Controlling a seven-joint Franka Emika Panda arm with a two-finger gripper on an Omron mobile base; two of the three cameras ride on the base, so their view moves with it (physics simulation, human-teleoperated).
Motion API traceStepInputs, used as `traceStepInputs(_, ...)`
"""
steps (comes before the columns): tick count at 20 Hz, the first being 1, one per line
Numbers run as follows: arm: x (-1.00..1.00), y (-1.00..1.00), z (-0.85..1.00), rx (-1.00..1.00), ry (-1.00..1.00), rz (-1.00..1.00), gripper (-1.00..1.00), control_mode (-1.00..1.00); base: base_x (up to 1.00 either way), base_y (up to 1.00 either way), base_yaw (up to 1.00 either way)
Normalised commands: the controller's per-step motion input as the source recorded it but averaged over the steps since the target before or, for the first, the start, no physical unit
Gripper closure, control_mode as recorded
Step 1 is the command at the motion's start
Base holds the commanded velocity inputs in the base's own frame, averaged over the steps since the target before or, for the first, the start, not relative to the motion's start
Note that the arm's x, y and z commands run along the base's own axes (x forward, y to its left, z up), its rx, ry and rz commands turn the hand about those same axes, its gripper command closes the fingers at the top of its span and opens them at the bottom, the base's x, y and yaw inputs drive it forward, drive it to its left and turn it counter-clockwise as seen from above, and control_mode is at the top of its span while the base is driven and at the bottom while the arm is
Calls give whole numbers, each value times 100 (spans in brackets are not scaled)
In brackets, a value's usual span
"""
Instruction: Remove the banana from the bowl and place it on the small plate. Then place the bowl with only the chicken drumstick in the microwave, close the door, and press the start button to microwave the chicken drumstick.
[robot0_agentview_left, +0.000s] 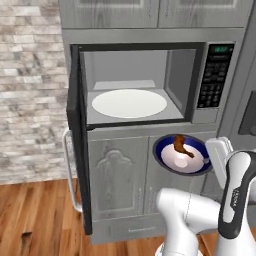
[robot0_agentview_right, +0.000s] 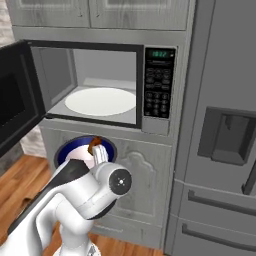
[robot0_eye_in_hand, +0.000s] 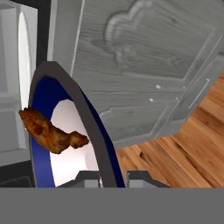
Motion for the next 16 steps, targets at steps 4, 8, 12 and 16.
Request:
traceStepInputs(4, 0, 0, 0, 0, 0, 0, 100, 100, 32, 35, 0)
traceStepInputs(8, 0, 0, 0, 0, 0, 0, 100, 100, 30, 0, 0)
traceStepInputs(12, 0, 0, 0, 0, 0, 0, 100, 100, 14, 0, 0)
traceStepInputs(16, 0, 0, 0, 0, 0, 0, 100, 100, 11, 0, 0)
